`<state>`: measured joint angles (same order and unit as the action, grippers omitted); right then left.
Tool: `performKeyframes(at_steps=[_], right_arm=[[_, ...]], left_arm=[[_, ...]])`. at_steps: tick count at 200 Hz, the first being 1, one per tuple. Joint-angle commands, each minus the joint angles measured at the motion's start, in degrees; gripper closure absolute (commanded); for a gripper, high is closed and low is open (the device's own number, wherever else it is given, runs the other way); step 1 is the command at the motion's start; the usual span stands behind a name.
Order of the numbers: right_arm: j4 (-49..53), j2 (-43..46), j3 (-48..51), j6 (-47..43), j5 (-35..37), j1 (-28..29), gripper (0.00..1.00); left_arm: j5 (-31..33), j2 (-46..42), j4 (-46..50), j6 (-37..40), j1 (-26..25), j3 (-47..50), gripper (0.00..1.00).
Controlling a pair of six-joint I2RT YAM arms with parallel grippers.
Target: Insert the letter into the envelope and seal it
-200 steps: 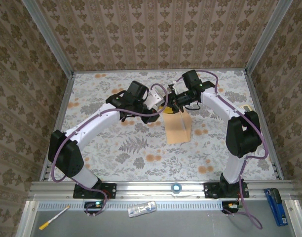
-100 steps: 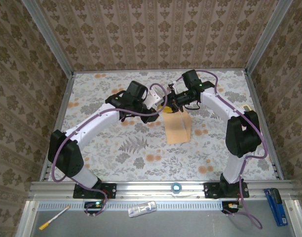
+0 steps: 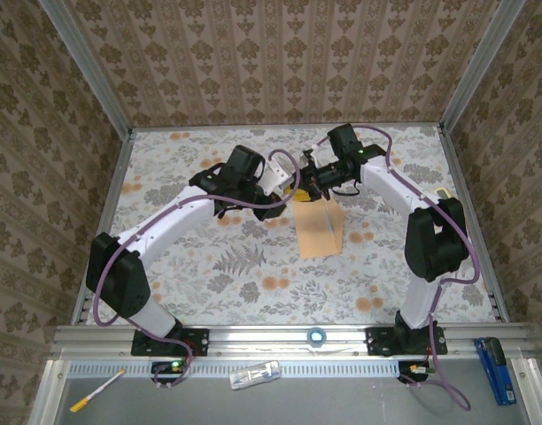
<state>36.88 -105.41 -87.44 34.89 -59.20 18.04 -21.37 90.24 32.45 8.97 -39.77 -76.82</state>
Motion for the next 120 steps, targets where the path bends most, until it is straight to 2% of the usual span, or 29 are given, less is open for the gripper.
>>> performKeyframes(at_steps=[1,120], right_arm=[[0.31,-1.07,-3.14,0.20,-0.82,-2.29,0.74],[3.74,-1.82,-5.74,-2.19,-0.37,-4.31,0.75]], left_arm=[[-2.48,-1.03,5.25,0.83,0.27,1.58,1.00],[-2.64,-0.50,8.16,1.77,0.16,2.37,1.00]])
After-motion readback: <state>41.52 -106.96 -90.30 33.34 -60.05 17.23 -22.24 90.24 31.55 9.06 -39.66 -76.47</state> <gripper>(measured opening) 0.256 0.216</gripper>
